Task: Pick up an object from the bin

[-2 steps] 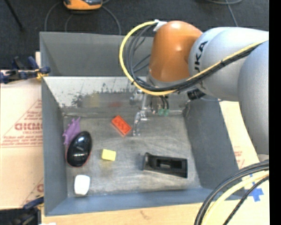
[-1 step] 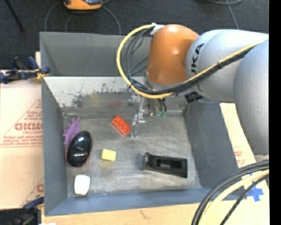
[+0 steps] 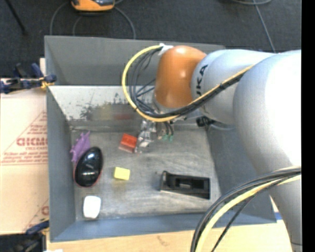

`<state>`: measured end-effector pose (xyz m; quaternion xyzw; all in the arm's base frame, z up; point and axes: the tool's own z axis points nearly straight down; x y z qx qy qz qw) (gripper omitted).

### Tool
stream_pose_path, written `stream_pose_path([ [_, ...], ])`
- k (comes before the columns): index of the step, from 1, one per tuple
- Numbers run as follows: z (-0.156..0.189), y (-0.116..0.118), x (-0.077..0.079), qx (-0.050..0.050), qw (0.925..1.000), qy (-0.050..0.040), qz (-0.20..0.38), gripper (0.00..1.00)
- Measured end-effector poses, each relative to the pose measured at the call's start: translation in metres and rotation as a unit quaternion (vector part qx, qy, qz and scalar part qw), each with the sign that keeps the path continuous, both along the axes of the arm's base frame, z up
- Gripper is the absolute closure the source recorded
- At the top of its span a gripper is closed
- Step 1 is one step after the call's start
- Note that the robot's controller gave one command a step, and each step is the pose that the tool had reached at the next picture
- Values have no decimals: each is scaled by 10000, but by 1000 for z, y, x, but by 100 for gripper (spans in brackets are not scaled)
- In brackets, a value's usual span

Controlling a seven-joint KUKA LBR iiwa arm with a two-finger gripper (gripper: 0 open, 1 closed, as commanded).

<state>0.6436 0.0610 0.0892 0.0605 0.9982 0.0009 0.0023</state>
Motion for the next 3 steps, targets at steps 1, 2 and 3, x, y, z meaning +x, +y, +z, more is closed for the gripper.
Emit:
stream_pose_path([
  [1,0,0,0,0,10000,0,0,100],
  [2,54,-3,8,-13,9878,-8,1556,100],
  [3,54,-2,8,-11,9879,-8,1554,100],
])
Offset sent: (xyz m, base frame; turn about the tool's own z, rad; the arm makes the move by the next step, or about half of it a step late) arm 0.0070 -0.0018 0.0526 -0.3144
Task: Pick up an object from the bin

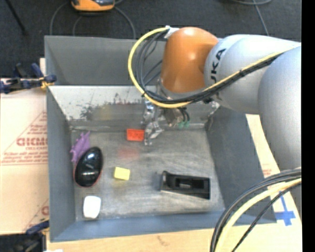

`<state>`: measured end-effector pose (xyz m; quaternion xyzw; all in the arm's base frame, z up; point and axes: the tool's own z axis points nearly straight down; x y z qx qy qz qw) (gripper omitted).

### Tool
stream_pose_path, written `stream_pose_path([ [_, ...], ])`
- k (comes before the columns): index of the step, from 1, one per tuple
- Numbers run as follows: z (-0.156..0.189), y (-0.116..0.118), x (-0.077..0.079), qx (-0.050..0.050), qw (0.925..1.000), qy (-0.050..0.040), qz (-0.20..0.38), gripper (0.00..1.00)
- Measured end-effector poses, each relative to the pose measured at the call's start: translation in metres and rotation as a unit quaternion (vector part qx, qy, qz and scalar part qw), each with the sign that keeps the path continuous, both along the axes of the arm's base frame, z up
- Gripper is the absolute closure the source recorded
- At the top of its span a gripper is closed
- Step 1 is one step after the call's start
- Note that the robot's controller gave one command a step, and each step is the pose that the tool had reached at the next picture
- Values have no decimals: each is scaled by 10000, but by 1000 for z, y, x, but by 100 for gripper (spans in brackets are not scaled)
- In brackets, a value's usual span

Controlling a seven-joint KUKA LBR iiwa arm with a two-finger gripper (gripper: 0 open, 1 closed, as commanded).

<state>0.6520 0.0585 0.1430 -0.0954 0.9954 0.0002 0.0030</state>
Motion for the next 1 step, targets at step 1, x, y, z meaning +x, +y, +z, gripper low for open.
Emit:
stream_pose_path([
  [1,101,-20,-24,-6,9996,7,283,100],
])
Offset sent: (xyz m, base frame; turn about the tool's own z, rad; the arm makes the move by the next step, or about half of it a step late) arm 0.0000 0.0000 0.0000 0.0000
